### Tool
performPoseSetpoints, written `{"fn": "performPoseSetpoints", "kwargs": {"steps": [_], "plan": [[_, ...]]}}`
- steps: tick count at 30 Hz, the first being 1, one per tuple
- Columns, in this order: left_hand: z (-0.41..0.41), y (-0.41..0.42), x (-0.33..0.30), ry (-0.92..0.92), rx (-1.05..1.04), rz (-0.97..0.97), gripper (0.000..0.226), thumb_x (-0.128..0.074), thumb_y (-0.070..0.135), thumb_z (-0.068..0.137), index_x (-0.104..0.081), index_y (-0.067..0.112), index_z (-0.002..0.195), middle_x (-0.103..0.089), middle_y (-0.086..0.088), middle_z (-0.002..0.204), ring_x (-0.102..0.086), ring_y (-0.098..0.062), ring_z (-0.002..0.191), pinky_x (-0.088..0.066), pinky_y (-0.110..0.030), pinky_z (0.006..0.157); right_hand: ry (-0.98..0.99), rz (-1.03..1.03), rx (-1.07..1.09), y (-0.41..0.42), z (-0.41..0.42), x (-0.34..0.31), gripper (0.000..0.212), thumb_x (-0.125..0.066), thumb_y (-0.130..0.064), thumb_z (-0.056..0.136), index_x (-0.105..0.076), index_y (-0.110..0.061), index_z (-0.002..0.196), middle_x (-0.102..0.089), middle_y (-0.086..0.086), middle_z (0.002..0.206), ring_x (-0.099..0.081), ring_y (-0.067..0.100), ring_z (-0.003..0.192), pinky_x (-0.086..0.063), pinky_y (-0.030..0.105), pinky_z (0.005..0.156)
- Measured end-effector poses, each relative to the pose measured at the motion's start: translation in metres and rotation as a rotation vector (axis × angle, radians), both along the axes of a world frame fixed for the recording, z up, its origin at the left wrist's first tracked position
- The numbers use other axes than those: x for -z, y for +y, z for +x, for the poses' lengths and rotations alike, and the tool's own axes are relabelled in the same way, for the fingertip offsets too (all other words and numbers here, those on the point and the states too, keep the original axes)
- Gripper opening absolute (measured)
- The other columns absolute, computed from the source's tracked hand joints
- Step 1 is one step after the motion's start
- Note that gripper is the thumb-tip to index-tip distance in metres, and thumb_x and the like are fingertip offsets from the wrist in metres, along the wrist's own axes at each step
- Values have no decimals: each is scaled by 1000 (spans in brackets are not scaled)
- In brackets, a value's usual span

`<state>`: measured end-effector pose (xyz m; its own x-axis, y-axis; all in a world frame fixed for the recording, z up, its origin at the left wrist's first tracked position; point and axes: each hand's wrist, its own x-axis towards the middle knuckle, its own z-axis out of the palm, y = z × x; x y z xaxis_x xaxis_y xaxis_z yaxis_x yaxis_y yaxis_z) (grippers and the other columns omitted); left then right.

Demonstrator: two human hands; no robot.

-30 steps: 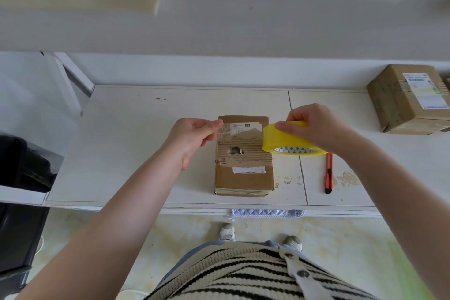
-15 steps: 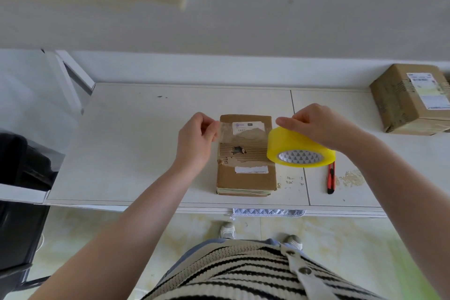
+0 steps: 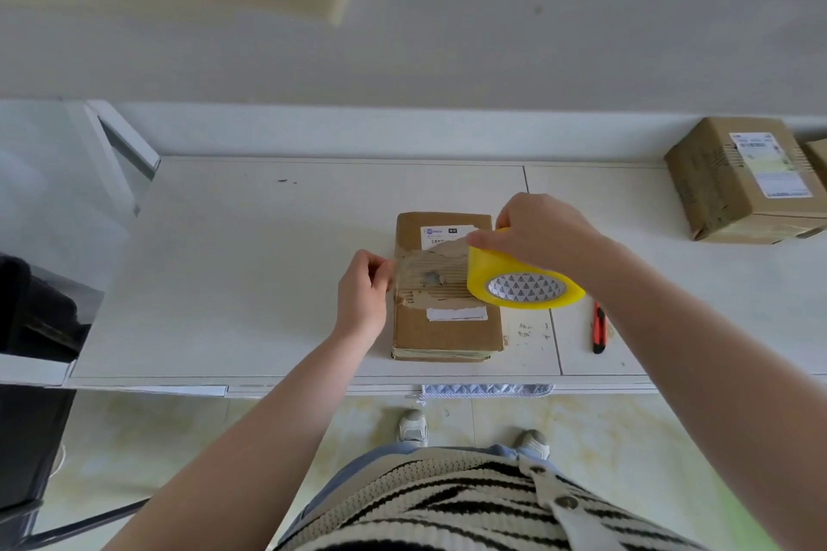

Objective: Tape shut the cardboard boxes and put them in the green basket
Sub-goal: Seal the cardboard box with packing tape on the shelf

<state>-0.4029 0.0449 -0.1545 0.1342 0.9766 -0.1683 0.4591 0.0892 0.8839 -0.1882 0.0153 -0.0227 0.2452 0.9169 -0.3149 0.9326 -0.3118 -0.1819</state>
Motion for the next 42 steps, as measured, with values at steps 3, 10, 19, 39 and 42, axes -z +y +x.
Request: {"fn": "performPoseSetpoints", "kwargs": {"steps": [3, 10, 19, 39, 42], "plan": [[2, -1, 6, 2, -23, -20, 17, -50, 17, 101, -49, 13, 84, -55, 2, 74, -48, -11, 65, -38, -7, 56, -23, 12, -1, -1, -5, -1, 58, -54, -67, 84, -52, -16, 58, -48, -4, 51, -48, 13, 48, -32, 24, 49], [14, -10, 8, -86, -98, -99, 10, -46, 17, 102, -41, 12, 95, -48, 1, 80, -47, -15, 67, -39, -11, 53, -80, 6, -6, 2, -16, -1, 52, -54, -65, 85, -53, -17, 64, -52, -3, 57, -50, 13, 52, -33, 24, 49], [1, 1, 7, 113, 180, 142, 33, -38, 12, 102, -42, 16, 70, -47, -2, 70, -45, -27, 70, -33, -38, 67, -110, 16, -25, -1, -24, -1, 51, -55, -63, 85, -48, -18, 60, -50, -5, 56, -48, 12, 52, -29, 24, 48], [2, -6, 2, 669, 182, 299, 46, -25, 41, 104, -41, 26, 63, -40, 8, 54, -47, -20, 63, -26, -37, 75, -144, -26, -49, -13, 20, 12, 71, -52, -87, 66, -62, -21, 89, -57, -8, 69, -50, 6, 61, -33, 24, 49], [2, -5, 5, 661, 180, 297, 46, -24, 42, 104, -47, 26, 68, -41, 9, 55, -48, -19, 64, -27, -37, 76, -150, -124, 12, -15, 35, 30, 75, -53, -87, 66, -65, -18, 94, -59, -6, 71, -53, 9, 62, -40, 25, 54]]}}
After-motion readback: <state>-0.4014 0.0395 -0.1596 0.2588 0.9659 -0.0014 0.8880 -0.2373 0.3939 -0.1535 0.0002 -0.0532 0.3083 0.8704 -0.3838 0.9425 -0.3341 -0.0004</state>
